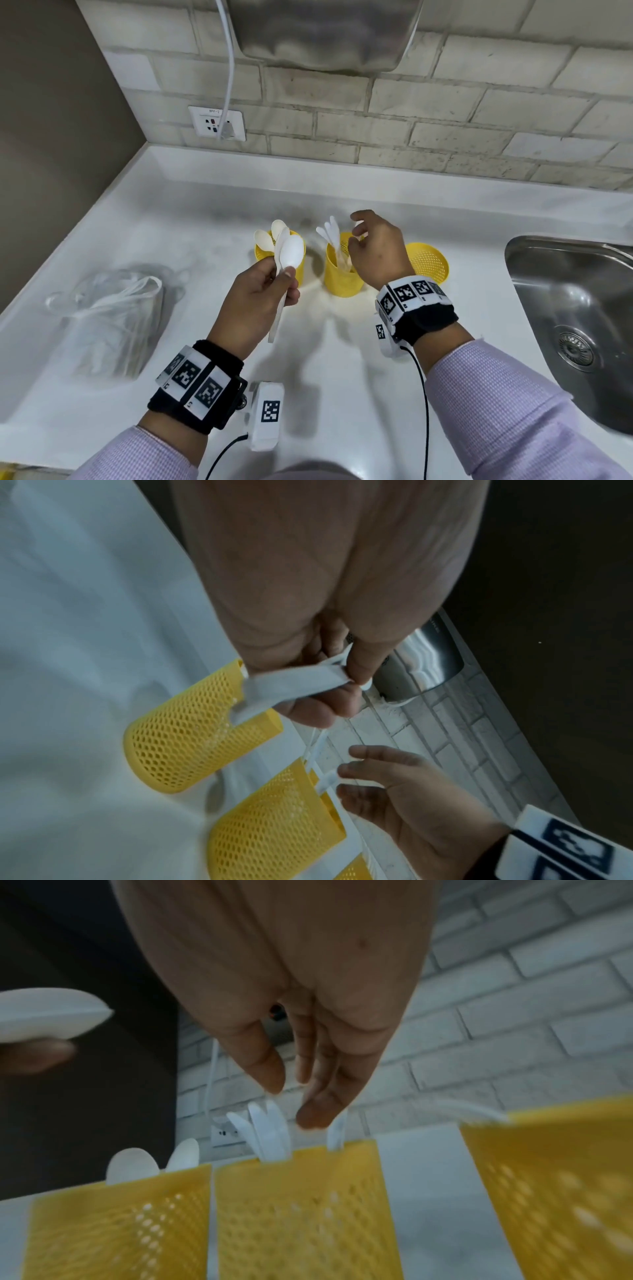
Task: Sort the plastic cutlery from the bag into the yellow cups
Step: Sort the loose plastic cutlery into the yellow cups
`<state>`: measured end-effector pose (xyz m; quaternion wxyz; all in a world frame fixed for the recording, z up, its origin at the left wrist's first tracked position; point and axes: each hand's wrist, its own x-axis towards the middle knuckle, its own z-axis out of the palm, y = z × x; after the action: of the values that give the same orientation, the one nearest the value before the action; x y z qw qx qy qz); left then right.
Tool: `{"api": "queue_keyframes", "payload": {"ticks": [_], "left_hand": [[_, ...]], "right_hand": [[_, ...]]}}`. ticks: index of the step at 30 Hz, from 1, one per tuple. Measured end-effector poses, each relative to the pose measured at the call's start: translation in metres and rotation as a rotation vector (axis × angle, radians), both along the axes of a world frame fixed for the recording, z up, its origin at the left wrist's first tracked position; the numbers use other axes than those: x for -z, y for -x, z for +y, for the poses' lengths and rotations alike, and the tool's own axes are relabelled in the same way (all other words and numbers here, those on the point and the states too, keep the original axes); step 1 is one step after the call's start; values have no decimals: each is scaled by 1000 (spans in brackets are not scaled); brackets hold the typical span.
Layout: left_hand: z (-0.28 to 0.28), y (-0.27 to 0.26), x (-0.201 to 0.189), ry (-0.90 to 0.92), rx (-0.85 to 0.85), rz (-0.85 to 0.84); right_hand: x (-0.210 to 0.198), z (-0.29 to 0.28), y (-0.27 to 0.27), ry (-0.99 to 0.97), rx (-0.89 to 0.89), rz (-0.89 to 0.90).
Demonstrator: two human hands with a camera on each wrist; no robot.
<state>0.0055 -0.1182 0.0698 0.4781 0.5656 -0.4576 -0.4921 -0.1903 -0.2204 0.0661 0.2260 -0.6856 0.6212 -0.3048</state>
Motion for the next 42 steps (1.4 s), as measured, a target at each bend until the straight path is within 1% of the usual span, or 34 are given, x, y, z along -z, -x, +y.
{"api": "queue_keyframes", "payload": {"ticks": [2, 4, 6, 7, 8, 10, 13, 16, 18, 21, 24, 26, 30, 36, 39, 42], "left_hand": [[-1, -2, -1, 12, 23, -13], [-3, -2, -2, 13, 40, -6], [-5, 0, -3, 13, 49, -3], [-6, 1, -4, 17, 58, 2], [-7, 2, -4, 18, 69, 9], [-11, 2, -5, 12, 96, -12], [-17, -1, -11, 6, 109, -114], [-22, -8, -18, 97, 57, -294], [-30, -15, -23, 160, -12, -309], [-40, -29, -31, 229, -137, -333], [-52, -41, -34, 297, -217, -431], [-61, -46, -34, 334, -238, -512], [-72, -47, -26, 347, -187, -707], [-78, -45, -3, 251, -94, -957], [-79, -44, 3, 248, -68, -995], [-77, -47, 2, 285, -104, -964]], "right_hand": [[-9, 7, -6, 114, -21, -29], [-22, 18, -15, 160, -68, -136], [-31, 30, -26, 100, -141, -236], [-32, 35, -32, 61, -182, -256], [-32, 38, -36, 41, -217, -258], [-30, 40, -43, 63, -248, -230], [-31, 36, -47, 103, -254, -215], [-39, 28, -49, 153, -265, -205], [-46, 20, -48, 210, -236, -218], [-54, 4, -45, 265, -161, -309], [-58, -13, -45, 267, -107, -332], [-57, -20, -49, 260, -89, -301], [-45, -26, -60, 230, -120, -129], [-17, -35, -76, 113, -170, 30], [-12, -35, -82, 93, -209, 95], [-15, -30, -85, 134, -228, 142]]}}
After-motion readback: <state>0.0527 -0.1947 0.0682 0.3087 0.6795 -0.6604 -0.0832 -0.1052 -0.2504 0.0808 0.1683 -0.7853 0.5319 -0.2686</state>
